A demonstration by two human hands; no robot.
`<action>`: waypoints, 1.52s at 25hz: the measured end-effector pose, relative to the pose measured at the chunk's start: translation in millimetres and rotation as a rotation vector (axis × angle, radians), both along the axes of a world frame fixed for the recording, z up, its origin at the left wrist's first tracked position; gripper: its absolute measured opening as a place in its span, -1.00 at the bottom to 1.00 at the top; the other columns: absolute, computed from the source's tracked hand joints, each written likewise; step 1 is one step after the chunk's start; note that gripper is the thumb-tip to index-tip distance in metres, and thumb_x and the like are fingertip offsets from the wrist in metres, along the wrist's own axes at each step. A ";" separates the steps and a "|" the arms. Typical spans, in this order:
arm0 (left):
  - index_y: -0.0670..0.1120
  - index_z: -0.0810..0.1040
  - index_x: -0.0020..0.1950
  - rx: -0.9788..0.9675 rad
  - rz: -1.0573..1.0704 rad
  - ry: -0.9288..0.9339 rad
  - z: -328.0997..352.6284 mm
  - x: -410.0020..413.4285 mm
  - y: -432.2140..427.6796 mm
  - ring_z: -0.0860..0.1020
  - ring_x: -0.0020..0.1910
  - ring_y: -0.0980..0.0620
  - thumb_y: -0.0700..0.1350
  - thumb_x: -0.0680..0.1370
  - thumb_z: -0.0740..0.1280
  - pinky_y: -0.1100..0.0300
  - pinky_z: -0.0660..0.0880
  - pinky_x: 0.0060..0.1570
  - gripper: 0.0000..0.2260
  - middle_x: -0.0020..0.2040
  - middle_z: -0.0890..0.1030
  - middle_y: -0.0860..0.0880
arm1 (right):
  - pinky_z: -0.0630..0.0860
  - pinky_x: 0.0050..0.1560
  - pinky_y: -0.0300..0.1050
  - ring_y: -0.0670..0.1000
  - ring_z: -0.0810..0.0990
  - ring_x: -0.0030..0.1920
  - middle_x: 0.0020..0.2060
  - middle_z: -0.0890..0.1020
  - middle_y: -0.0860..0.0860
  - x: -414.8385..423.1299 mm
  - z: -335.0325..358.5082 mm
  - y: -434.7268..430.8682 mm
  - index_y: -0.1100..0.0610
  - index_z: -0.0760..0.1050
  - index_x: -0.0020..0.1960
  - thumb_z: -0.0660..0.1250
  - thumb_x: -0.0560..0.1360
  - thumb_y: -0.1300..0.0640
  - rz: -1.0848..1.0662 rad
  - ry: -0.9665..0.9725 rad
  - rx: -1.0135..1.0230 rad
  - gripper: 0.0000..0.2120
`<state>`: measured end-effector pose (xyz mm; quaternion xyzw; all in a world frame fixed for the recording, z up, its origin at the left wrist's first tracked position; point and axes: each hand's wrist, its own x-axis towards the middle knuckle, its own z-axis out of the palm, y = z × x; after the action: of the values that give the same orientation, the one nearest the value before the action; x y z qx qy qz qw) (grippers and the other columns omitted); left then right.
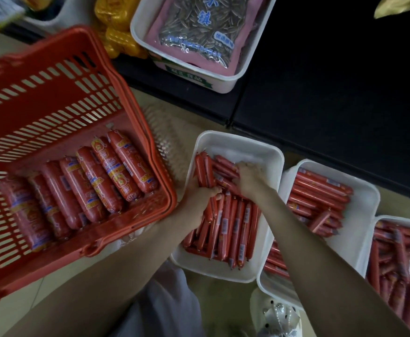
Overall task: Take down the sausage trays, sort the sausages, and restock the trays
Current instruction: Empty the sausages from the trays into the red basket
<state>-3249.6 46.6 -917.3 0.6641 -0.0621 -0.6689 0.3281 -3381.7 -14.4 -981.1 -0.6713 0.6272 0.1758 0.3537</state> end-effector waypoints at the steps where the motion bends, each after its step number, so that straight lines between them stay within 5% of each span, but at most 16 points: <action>1: 0.00 0.51 -0.11 0.004 0.013 0.005 3.8 -1.0 -0.3 0.57 -0.19 -0.08 -0.48 0.49 0.25 -0.07 0.52 0.09 -0.66 -0.28 0.61 -0.07 | 0.39 0.20 -0.02 0.17 0.46 0.22 0.21 0.50 0.16 -1.7 6.5 3.8 0.16 0.37 0.29 0.25 0.55 0.14 -0.074 -0.047 -0.008 -0.68; 5: -0.09 0.54 -0.04 -0.008 0.068 0.139 29.6 -7.1 -2.0 0.58 0.00 -0.16 -0.41 0.52 0.28 -0.03 0.51 0.13 -0.77 -0.12 0.61 -0.16 | 0.55 -0.06 -0.01 0.10 0.62 -0.08 -0.13 0.59 0.07 -11.0 73.1 19.9 0.12 0.45 0.02 0.33 0.52 0.16 -0.509 -0.392 -0.028 -0.89; 8: -0.12 0.55 0.15 -0.093 0.011 0.356 79.9 -7.5 -6.8 0.62 0.07 -0.13 -0.34 0.56 0.24 0.01 0.55 0.07 -0.77 0.05 0.66 -0.17 | 0.49 -0.30 -0.27 -0.10 0.61 -0.31 -0.31 0.63 -0.04 -9.3 147.5 27.4 0.18 0.53 -0.01 0.34 0.52 0.22 -0.706 -0.675 0.093 -0.94; 10: -0.08 0.56 0.14 -0.144 -0.051 0.320 121.4 -3.3 -8.2 0.63 0.05 -0.12 -0.29 0.56 0.28 -0.03 0.55 0.07 -0.79 0.06 0.65 -0.18 | 0.41 -0.41 -0.41 -0.20 0.57 -0.40 -0.39 0.62 -0.12 -0.4 194.3 31.7 0.23 0.53 0.04 0.28 0.56 0.26 -0.735 -0.799 0.139 -0.90; 14: -0.07 0.53 0.10 -0.345 -0.120 0.031 191.6 36.0 -5.7 0.64 -0.01 -0.12 -0.21 0.51 0.39 -0.03 0.57 0.08 -0.81 0.00 0.65 -0.18 | 0.51 -0.27 -0.35 -0.11 0.67 -0.21 -0.19 0.70 0.01 40.1 265.9 35.6 0.24 0.54 0.13 0.20 0.59 0.22 -0.756 -1.044 0.219 -0.80; 20: -0.14 0.48 0.27 -0.378 -0.045 0.094 223.1 153.6 -6.8 0.61 0.09 -0.10 -0.26 0.53 0.35 0.03 0.55 0.12 -0.69 0.12 0.63 -0.18 | 0.57 0.11 -0.03 0.09 0.63 0.07 0.07 0.65 0.15 147.1 289.9 19.4 0.20 0.48 0.24 0.21 0.54 0.17 -0.616 -1.208 0.394 -0.70; 24: -0.13 0.53 0.23 -0.311 -0.014 0.125 188.6 240.9 0.0 0.62 0.08 -0.06 -0.29 0.52 0.32 0.10 0.55 0.08 -0.71 0.11 0.65 -0.13 | 0.51 0.20 0.01 0.11 0.59 0.14 0.13 0.60 0.18 232.9 246.5 3.6 0.24 0.41 0.28 0.20 0.56 0.35 -0.442 -1.119 0.429 -0.71; 28: -0.10 0.58 0.12 -0.151 0.093 0.091 139.0 298.4 9.0 0.64 -0.04 -0.02 -0.33 0.54 0.28 0.10 0.57 -0.05 -0.77 -0.01 0.68 -0.09 | 0.55 -0.02 -0.17 0.02 0.62 -0.01 0.03 0.63 0.11 304.3 185.5 -7.0 0.20 0.44 0.20 0.23 0.56 0.32 -0.267 -0.968 0.440 -0.78; 33: -0.24 0.49 0.20 0.059 0.359 -0.041 73.9 333.1 25.1 0.59 -0.12 -0.14 -0.40 0.50 0.30 -0.03 0.56 -0.05 -0.71 -0.01 0.60 -0.26 | 0.39 0.15 -0.10 0.15 0.50 0.22 0.22 0.54 0.13 347.9 101.0 -41.8 0.13 0.35 0.34 0.21 0.56 0.24 0.493 -0.330 -0.190 -0.65; 38: -0.13 0.48 0.17 0.210 0.456 -0.118 38.6 361.8 46.6 0.59 -0.17 -0.13 -0.38 0.51 0.29 0.01 0.57 -0.27 -0.72 -0.06 0.62 -0.18 | 0.22 0.35 -0.04 0.10 0.32 0.39 0.37 0.40 0.10 382.3 48.9 -28.9 0.15 0.22 0.45 0.15 0.49 0.37 0.880 -0.118 -0.330 -0.46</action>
<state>-2887.8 93.1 -878.8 0.7294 0.1399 -0.5405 0.3953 -2999.4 -43.3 -932.2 -0.9294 0.2815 0.1684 0.1690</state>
